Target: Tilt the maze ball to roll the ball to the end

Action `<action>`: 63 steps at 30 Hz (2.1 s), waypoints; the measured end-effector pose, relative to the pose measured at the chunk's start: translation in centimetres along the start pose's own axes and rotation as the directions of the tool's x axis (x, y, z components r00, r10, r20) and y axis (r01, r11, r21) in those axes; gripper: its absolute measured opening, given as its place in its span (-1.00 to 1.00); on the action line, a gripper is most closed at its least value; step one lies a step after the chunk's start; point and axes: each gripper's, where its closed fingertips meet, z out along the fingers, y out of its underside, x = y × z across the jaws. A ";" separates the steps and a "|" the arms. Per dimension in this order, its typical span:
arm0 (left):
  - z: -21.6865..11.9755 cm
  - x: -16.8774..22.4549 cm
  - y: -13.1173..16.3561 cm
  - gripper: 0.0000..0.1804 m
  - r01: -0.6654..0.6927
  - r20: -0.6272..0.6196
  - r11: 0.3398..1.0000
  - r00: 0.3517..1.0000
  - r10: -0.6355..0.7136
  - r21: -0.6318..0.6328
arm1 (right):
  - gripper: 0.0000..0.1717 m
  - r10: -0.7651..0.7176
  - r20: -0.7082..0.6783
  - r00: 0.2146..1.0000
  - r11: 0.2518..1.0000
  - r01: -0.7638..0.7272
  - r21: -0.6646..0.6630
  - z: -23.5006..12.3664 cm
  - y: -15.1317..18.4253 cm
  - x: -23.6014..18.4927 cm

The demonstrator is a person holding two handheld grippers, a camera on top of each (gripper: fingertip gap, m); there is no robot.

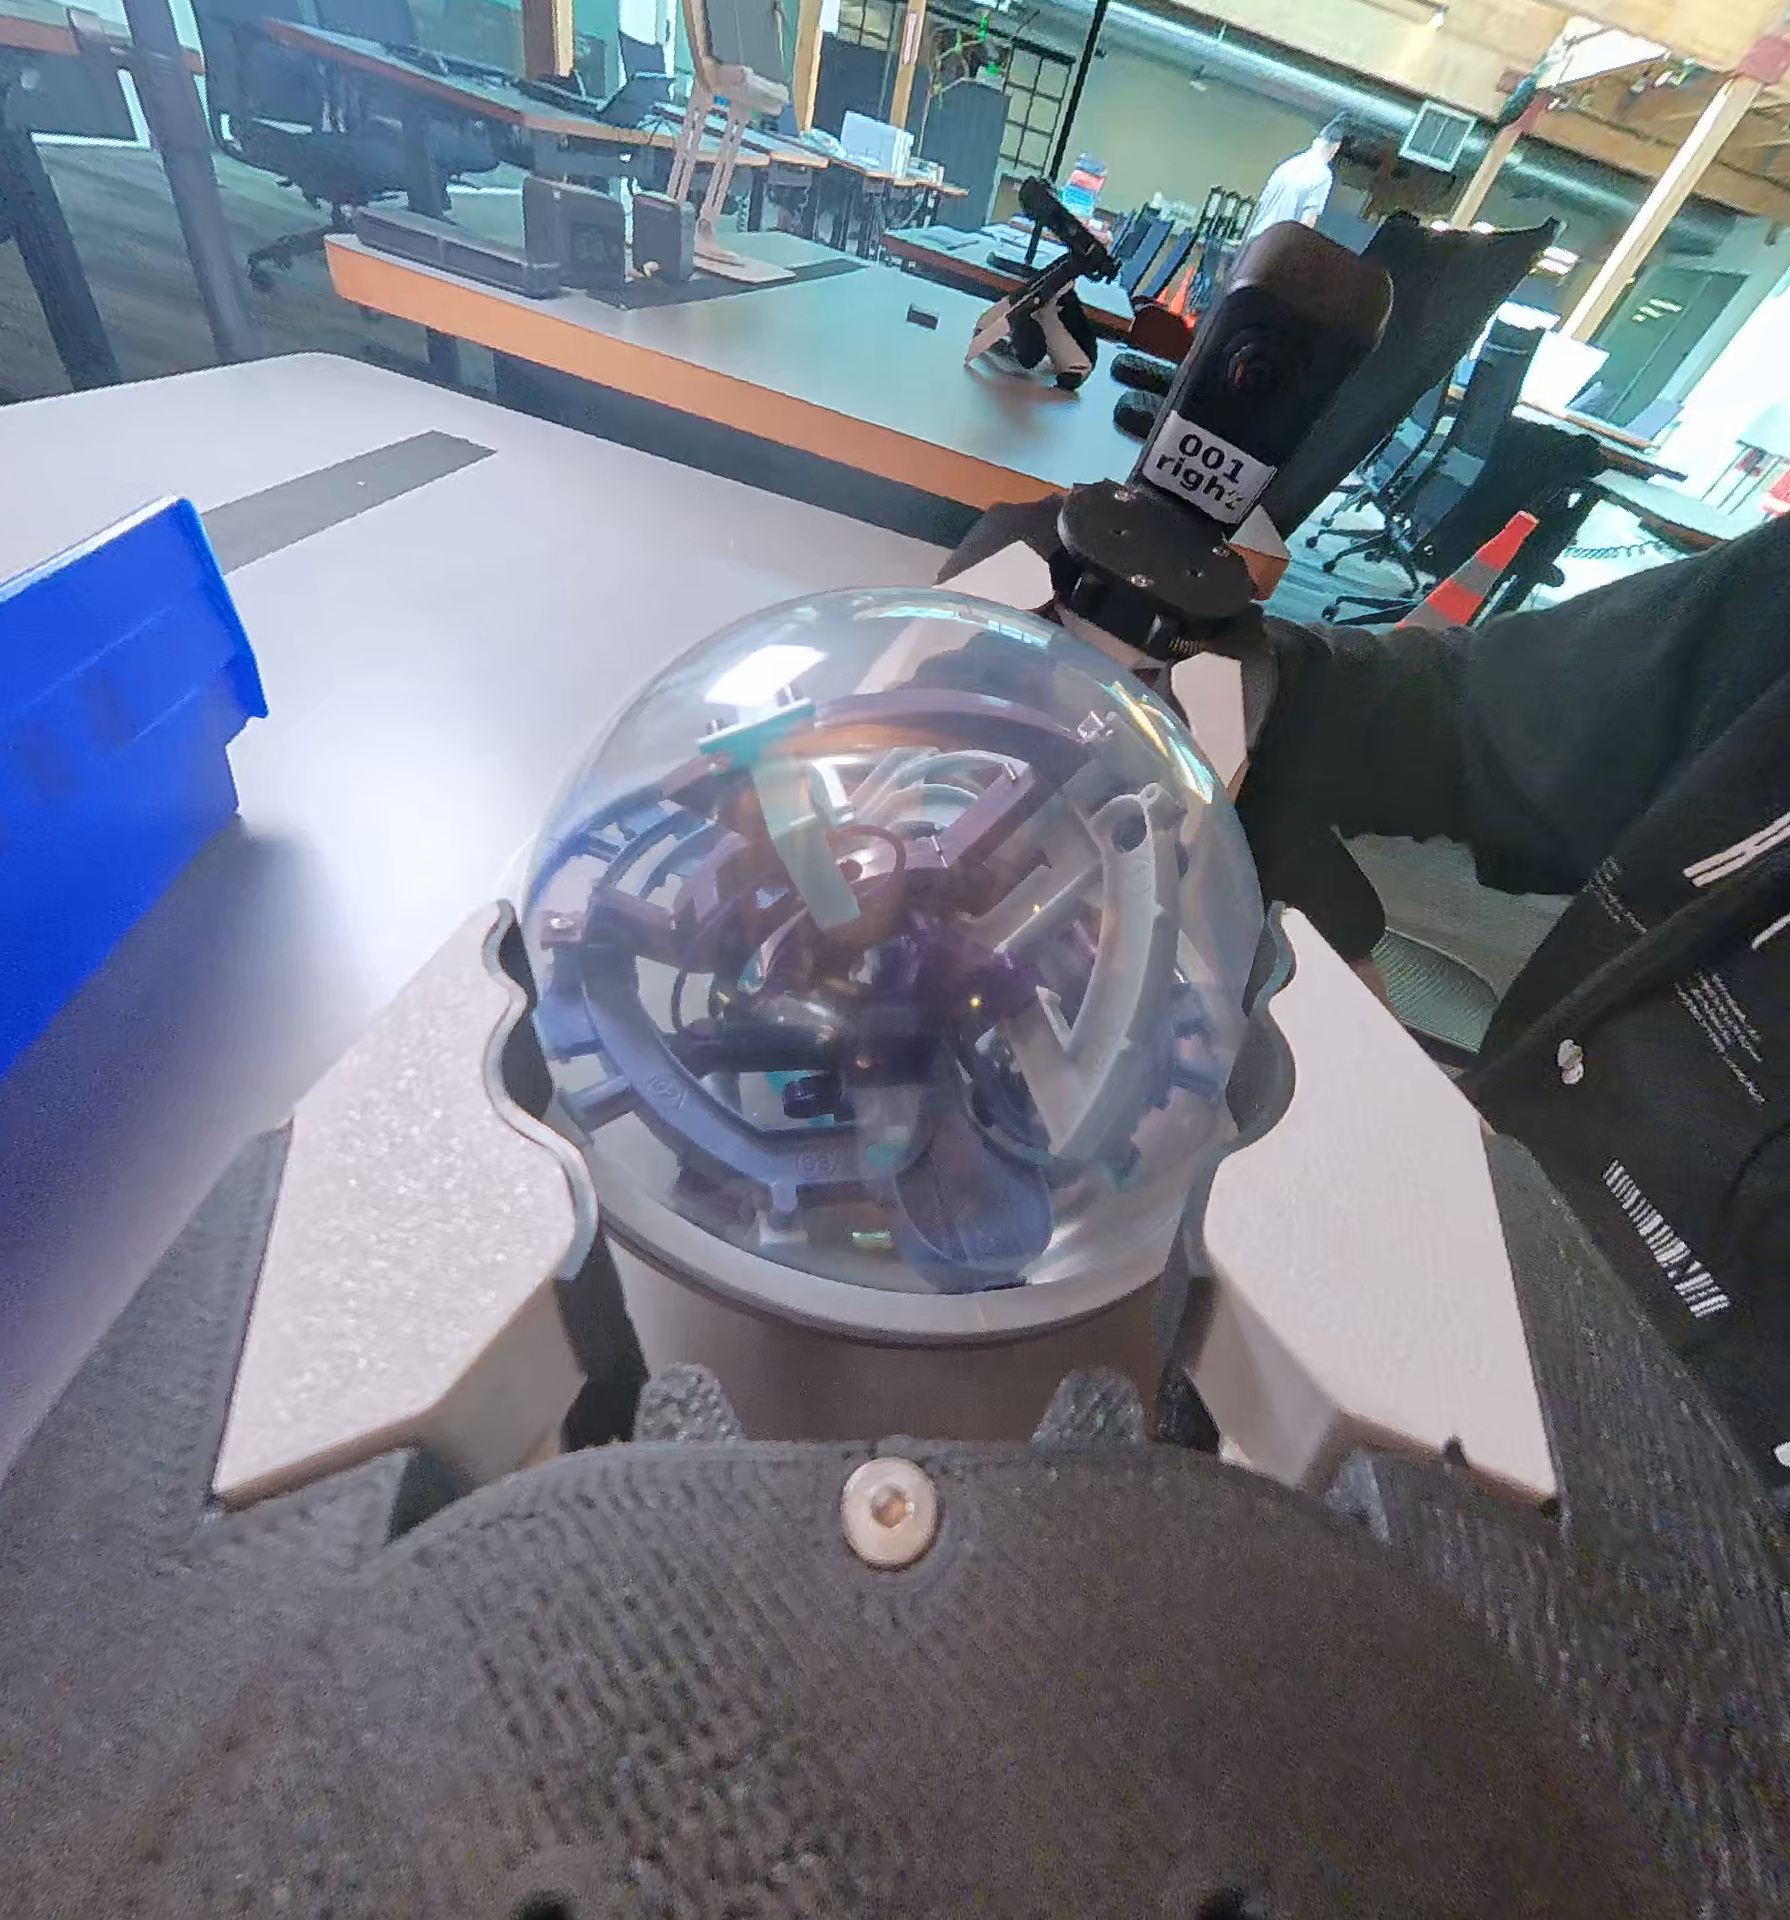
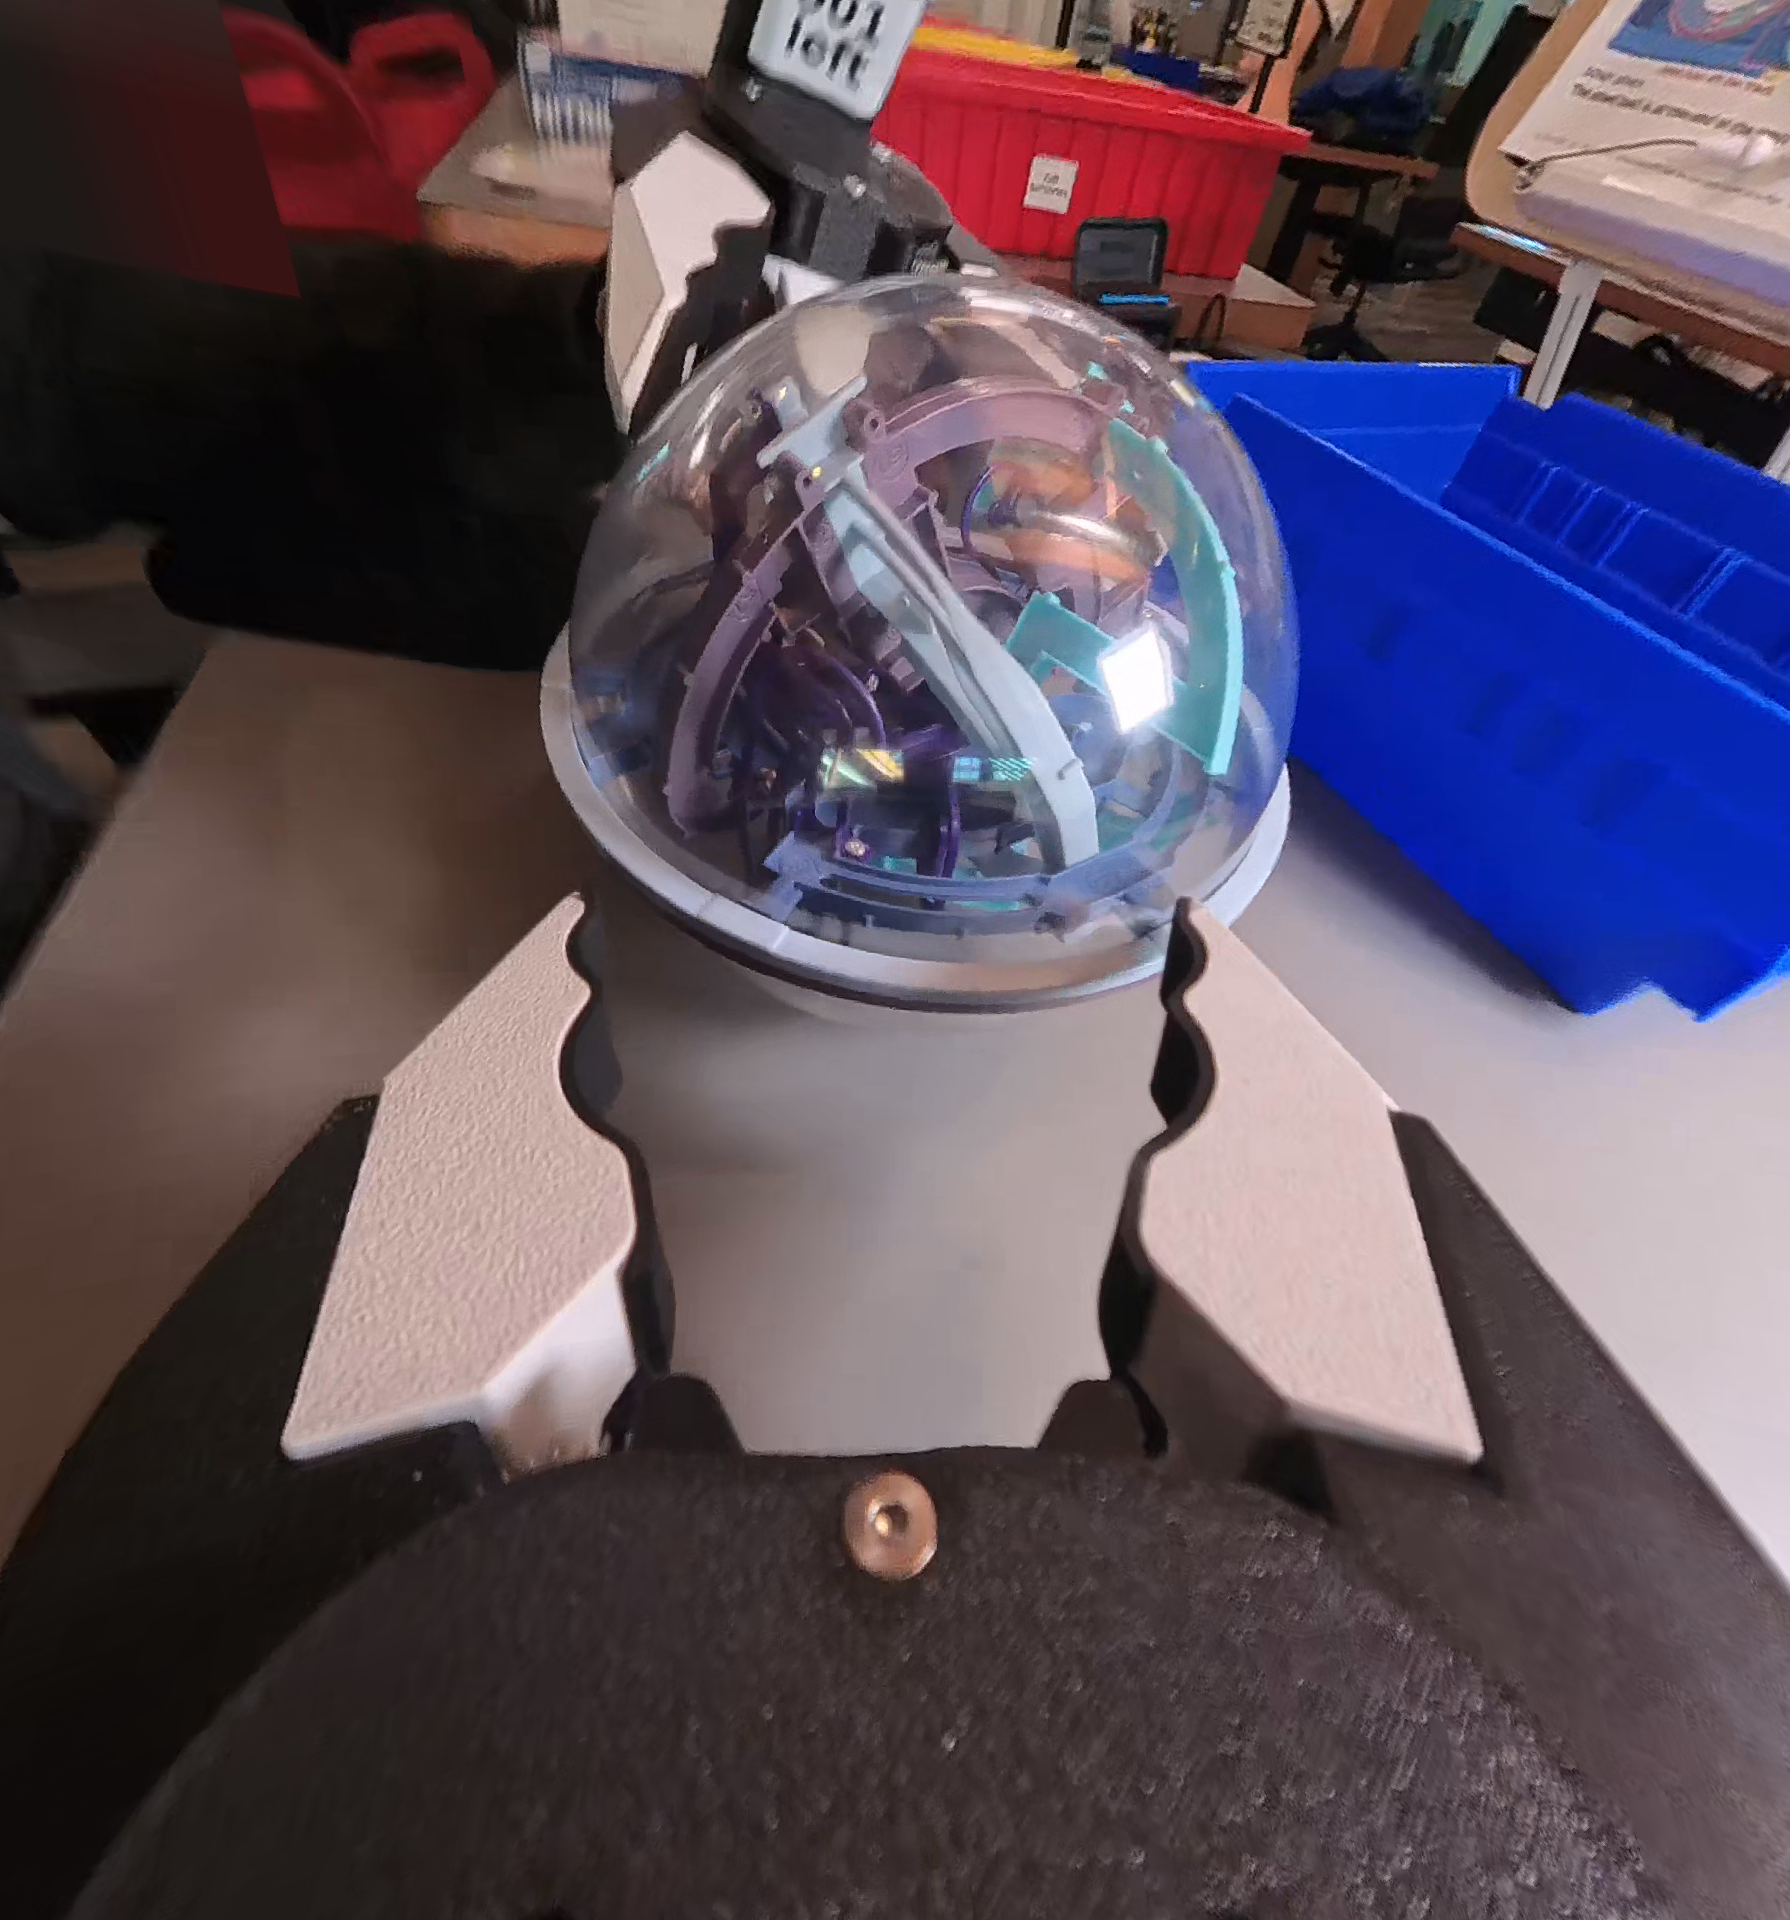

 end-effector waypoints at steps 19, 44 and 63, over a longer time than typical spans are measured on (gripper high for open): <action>-3.1 -1.8 -0.2 0.50 0.108 0.016 0.991 0.994 -0.110 0.072 | 0.24 -0.080 0.013 0.997 0.995 0.079 0.055 1.8 0.5 -0.1; -1.0 0.1 1.3 0.54 -0.508 0.101 0.849 0.846 0.523 -0.145 | 0.51 0.457 0.332 0.825 0.881 -0.470 -0.047 2.6 -1.4 1.7; -1.2 -0.9 4.1 0.50 -0.021 0.079 0.988 0.996 0.034 -0.154 | 0.44 -0.063 -0.009 0.998 0.995 0.064 0.071 2.9 -0.5 1.8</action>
